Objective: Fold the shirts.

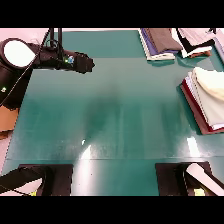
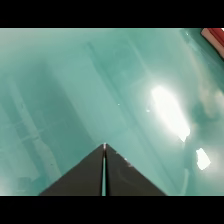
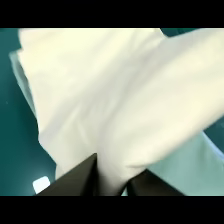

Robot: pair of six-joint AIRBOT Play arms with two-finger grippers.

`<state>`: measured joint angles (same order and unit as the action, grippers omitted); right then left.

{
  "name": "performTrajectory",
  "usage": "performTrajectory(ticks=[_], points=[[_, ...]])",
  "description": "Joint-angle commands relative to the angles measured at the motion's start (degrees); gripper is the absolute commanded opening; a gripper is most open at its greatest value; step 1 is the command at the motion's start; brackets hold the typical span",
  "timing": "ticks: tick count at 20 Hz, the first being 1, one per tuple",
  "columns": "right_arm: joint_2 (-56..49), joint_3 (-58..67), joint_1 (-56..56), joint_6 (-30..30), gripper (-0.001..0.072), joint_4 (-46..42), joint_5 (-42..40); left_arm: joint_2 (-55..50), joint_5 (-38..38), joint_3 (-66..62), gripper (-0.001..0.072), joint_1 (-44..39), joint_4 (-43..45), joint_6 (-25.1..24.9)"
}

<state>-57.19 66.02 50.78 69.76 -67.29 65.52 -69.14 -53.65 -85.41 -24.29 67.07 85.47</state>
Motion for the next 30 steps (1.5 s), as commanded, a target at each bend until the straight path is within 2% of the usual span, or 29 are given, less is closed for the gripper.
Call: performTrajectory(ticks=[1,2,6,8,10,12,13,18,19,21,22,23,26,30], points=[[6.0,-11.7,5.1,0.1,0.0571,-8.8,2.8,0.0,0.0,0.0,0.0022,0.0,0.0,-0.5],[6.6,-12.3,6.8,0.2,0.0609,-10.0,3.9,0.0,0.1,0.0,0.0022,0.0,0.0,-0.4],[8.6,-5.8,13.8,2.3,0.0608,-9.7,6.3,0.0,0.2,0.0,0.0022,0.0,0.0,-0.4],[9.1,-0.6,13.9,2.8,0.0608,-2.5,4.4,0.0,0.1,0.0,0.0022,0.0,0.0,-0.4],[9.2,3.0,12.3,2.9,0.0606,12.4,2.9,0.0,0.1,0.0,0.0022,0.0,0.0,-0.4],[9.2,4.5,5.6,2.8,0.0606,21.8,2.0,0.0,0.2,0.0,0.0022,0.0,0.0,-0.4],[9.2,4.8,1.0,2.9,0.0605,23.3,2.0,0.0,0.2,0.0,0.0023,0.0,0.0,-0.4],[8.4,4.7,-24.3,2.8,0.0595,22.5,0.8,0.0,0.7,0.0,0.0023,0.0,0.0,-0.4],[7.8,4.7,-28.5,2.8,0.0551,21.8,0.4,0.0,0.7,0.0,0.0023,0.0,0.0,-0.4],[6.4,4.7,-35.9,2.8,0.0288,20.5,0.4,0.0,0.7,0.0,0.0023,0.0,0.0,-0.4],[5.6,4.7,-39.1,2.7,0.0108,20.3,0.4,0.0,0.7,0.0,0.0023,0.0,0.0,-0.4],[4.9,4.7,-41.7,2.6,0.0016,19.9,0.3,0.0,0.7,0.0,0.0022,0.0,0.0,-0.4],[2.8,4.7,-47.2,2.6,0.0016,19.1,-0.8,0.0,0.7,0.0,0.0023,0.0,0.0,-0.4],[1.2,4.7,-49.4,2.6,0.0016,19.2,-0.9,0.0,0.7,0.0,0.0022,0.0,0.0,-0.4]])
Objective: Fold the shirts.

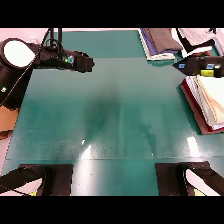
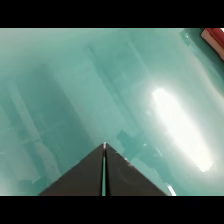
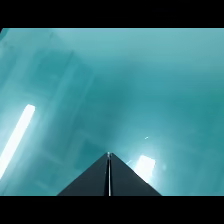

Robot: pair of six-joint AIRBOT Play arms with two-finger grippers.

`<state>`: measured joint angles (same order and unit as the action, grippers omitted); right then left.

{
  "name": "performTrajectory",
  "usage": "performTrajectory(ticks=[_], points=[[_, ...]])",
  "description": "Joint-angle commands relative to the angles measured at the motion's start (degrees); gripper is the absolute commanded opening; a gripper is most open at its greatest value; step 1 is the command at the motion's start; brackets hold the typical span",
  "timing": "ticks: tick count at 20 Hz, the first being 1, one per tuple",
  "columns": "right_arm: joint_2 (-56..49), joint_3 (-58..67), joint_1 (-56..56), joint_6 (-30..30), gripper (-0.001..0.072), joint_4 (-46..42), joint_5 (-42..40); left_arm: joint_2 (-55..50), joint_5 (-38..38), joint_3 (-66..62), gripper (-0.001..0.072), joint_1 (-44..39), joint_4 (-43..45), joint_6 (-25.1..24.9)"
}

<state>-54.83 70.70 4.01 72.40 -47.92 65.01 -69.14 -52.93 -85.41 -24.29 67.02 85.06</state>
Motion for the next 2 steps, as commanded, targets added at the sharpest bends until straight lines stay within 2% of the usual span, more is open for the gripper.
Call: performTrajectory(ticks=[1,2], points=[[-1.2,0.0,-2.6,0.0,0.0016,-0.2,-0.4,0.0,0.0,0.0,0.0023,0.0,0.0,0.0],[-1.1,0.0,-2.6,0.0,0.0016,-0.1,-0.4,0.0,0.0,0.0,0.0023,0.0,0.0,0.0]])
